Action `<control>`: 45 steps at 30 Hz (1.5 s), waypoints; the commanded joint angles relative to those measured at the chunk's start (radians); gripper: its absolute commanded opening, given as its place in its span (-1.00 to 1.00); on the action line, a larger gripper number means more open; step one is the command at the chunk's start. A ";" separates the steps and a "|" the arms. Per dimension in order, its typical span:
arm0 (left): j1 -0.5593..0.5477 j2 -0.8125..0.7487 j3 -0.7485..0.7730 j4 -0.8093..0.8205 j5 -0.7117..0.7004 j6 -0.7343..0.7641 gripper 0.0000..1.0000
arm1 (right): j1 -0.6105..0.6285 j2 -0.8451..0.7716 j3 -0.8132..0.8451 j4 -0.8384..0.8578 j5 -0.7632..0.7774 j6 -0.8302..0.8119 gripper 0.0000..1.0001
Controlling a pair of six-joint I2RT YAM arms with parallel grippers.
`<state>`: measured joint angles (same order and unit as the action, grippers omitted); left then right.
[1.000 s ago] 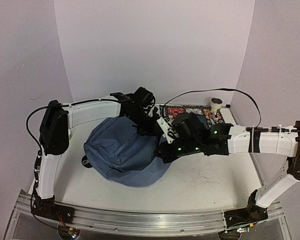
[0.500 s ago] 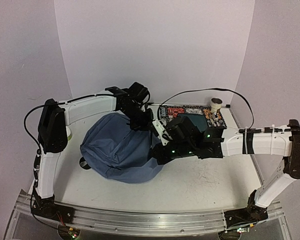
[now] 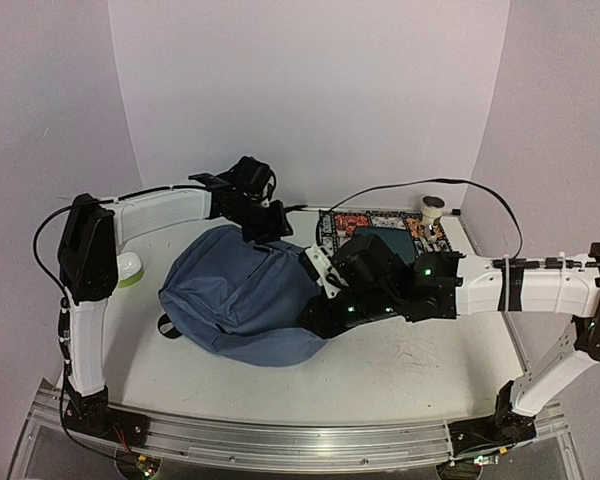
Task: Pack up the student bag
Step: Zip the student bag into the largest pocket of the bag, then grab the largest pocket of the student bag.
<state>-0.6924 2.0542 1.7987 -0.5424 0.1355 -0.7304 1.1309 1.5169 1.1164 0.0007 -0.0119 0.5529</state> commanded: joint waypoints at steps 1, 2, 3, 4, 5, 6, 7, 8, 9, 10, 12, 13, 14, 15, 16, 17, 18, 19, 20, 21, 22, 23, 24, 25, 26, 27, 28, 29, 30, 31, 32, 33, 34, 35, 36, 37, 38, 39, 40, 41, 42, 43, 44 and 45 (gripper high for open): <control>-0.019 -0.161 -0.095 0.089 -0.037 0.059 -0.09 | -0.061 -0.014 0.052 -0.042 -0.066 0.061 -0.27; -0.020 -0.182 -0.124 0.091 -0.036 0.065 -0.06 | -0.082 -0.023 0.049 -0.046 -0.072 0.083 -0.21; -0.022 -0.205 -0.152 0.094 -0.036 0.070 -0.03 | -0.107 -0.034 0.042 -0.047 -0.079 0.107 -0.19; -0.024 -0.230 -0.175 0.097 -0.036 0.078 0.00 | -0.135 -0.046 0.034 -0.049 -0.087 0.131 -0.15; -0.031 -0.253 -0.199 0.099 -0.037 0.086 0.02 | -0.159 -0.054 0.030 -0.050 -0.093 0.155 -0.09; -0.040 -0.273 -0.224 0.100 -0.038 0.096 0.05 | -0.184 -0.058 0.028 -0.053 -0.100 0.176 -0.05; -0.049 -0.294 -0.251 0.102 -0.040 0.109 0.08 | -0.209 -0.059 0.028 -0.057 -0.109 0.200 -0.04; -0.060 -0.313 -0.276 0.105 -0.042 0.124 0.11 | -0.228 -0.056 0.028 -0.063 -0.115 0.226 -0.01; -0.074 -0.328 -0.301 0.109 -0.040 0.135 0.14 | -0.248 -0.048 0.029 -0.071 -0.120 0.251 0.02; -0.090 -0.340 -0.330 0.117 -0.031 0.151 0.17 | -0.268 -0.040 0.032 -0.078 -0.125 0.269 0.05; -0.113 -0.363 -0.376 0.132 -0.015 0.177 0.19 | -0.295 -0.007 0.044 -0.090 -0.134 0.306 0.14; -0.125 -0.371 -0.398 0.140 -0.006 0.190 0.20 | -0.303 0.012 0.054 -0.096 -0.143 0.318 0.17; -0.136 -0.379 -0.420 0.151 0.003 0.202 0.21 | -0.309 0.033 0.067 -0.102 -0.154 0.327 0.19; -0.145 -0.384 -0.438 0.159 0.014 0.214 0.22 | -0.311 0.053 0.081 -0.108 -0.160 0.332 0.20; -0.154 -0.389 -0.456 0.168 0.027 0.226 0.23 | -0.312 0.071 0.097 -0.116 -0.163 0.336 0.21; -0.160 -0.393 -0.473 0.180 0.041 0.238 0.23 | -0.312 0.087 0.107 -0.124 -0.159 0.340 0.22; -0.165 -0.396 -0.488 0.192 0.054 0.247 0.23 | -0.313 0.101 0.115 -0.130 -0.155 0.345 0.23; -0.169 -0.401 -0.507 0.211 0.074 0.257 0.23 | -0.315 0.115 0.120 -0.133 -0.155 0.346 0.23; -0.171 -0.406 -0.525 0.226 0.087 0.264 0.23 | -0.317 0.125 0.127 -0.134 -0.155 0.344 0.23; -0.174 -0.409 -0.539 0.244 0.103 0.273 0.24 | -0.319 0.137 0.135 -0.135 -0.155 0.342 0.23; -0.176 -0.410 -0.549 0.260 0.121 0.283 0.25 | -0.320 0.150 0.142 -0.136 -0.154 0.341 0.22; -0.179 -0.409 -0.557 0.273 0.135 0.294 0.26 | -0.322 0.163 0.149 -0.137 -0.153 0.341 0.21; -0.181 -0.406 -0.563 0.281 0.147 0.305 0.26 | -0.324 0.174 0.154 -0.137 -0.152 0.341 0.19; -0.183 -0.401 -0.567 0.288 0.160 0.315 0.26 | -0.326 0.183 0.158 -0.137 -0.153 0.341 0.17; -0.185 -0.393 -0.569 0.294 0.174 0.324 0.26 | -0.327 0.192 0.163 -0.137 -0.154 0.341 0.15; -0.187 -0.386 -0.573 0.299 0.184 0.332 0.27 | -0.328 0.199 0.166 -0.137 -0.156 0.341 0.13; -0.190 -0.380 -0.576 0.310 0.197 0.340 0.27 | -0.329 0.206 0.170 -0.137 -0.160 0.340 0.11; -0.192 -0.374 -0.580 0.317 0.206 0.345 0.28 | -0.329 0.211 0.174 -0.136 -0.164 0.339 0.09; -0.194 -0.366 -0.581 0.325 0.217 0.352 0.27 | -0.329 0.215 0.177 -0.136 -0.167 0.338 0.07; -0.196 -0.359 -0.580 0.335 0.230 0.359 0.28 | -0.329 0.217 0.179 -0.136 -0.171 0.335 0.04; -0.198 -0.351 -0.579 0.342 0.241 0.365 0.28 | -0.329 0.218 0.179 -0.135 -0.173 0.333 0.01; -0.199 -0.344 -0.578 0.348 0.250 0.373 0.28 | -0.329 0.218 0.179 -0.133 -0.173 0.332 -0.01; -0.199 -0.337 -0.575 0.351 0.261 0.384 0.28 | -0.329 0.218 0.179 -0.131 -0.175 0.330 -0.02; -0.199 -0.329 -0.572 0.353 0.271 0.398 0.28 | -0.329 0.218 0.178 -0.129 -0.178 0.329 -0.04; -0.199 -0.321 -0.570 0.354 0.280 0.414 0.28 | -0.329 0.219 0.178 -0.125 -0.182 0.329 -0.05; -0.199 -0.313 -0.567 0.354 0.283 0.427 0.27 | -0.329 0.219 0.178 -0.121 -0.185 0.329 -0.07; -0.199 -0.306 -0.566 0.354 0.289 0.448 0.27 | -0.330 0.222 0.178 -0.118 -0.191 0.331 -0.09; -0.199 -0.296 -0.565 0.355 0.301 0.469 0.26 | -0.331 0.223 0.177 -0.114 -0.195 0.332 -0.11; -0.199 -0.285 -0.563 0.355 0.314 0.487 0.25 | -0.331 0.224 0.176 -0.110 -0.199 0.333 -0.13; -0.199 -0.271 -0.561 0.354 0.327 0.503 0.23 | -0.331 0.224 0.176 -0.106 -0.202 0.335 -0.16; -0.199 -0.261 -0.559 0.355 0.340 0.522 0.23 | -0.330 0.224 0.174 -0.103 -0.203 0.336 -0.19; -0.199 -0.252 -0.556 0.354 0.352 0.537 0.22 | -0.330 0.223 0.172 -0.101 -0.204 0.338 -0.21; -0.199 -0.247 -0.553 0.354 0.363 0.546 0.21 | -0.330 0.222 0.171 -0.100 -0.205 0.338 -0.23; -0.199 -0.242 -0.550 0.354 0.367 0.557 0.20 | -0.331 0.221 0.170 -0.099 -0.206 0.338 -0.26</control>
<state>-0.8902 1.7880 1.2278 -0.2245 0.4382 -0.2632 0.8024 1.7287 1.2594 -0.0963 -0.1964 0.8910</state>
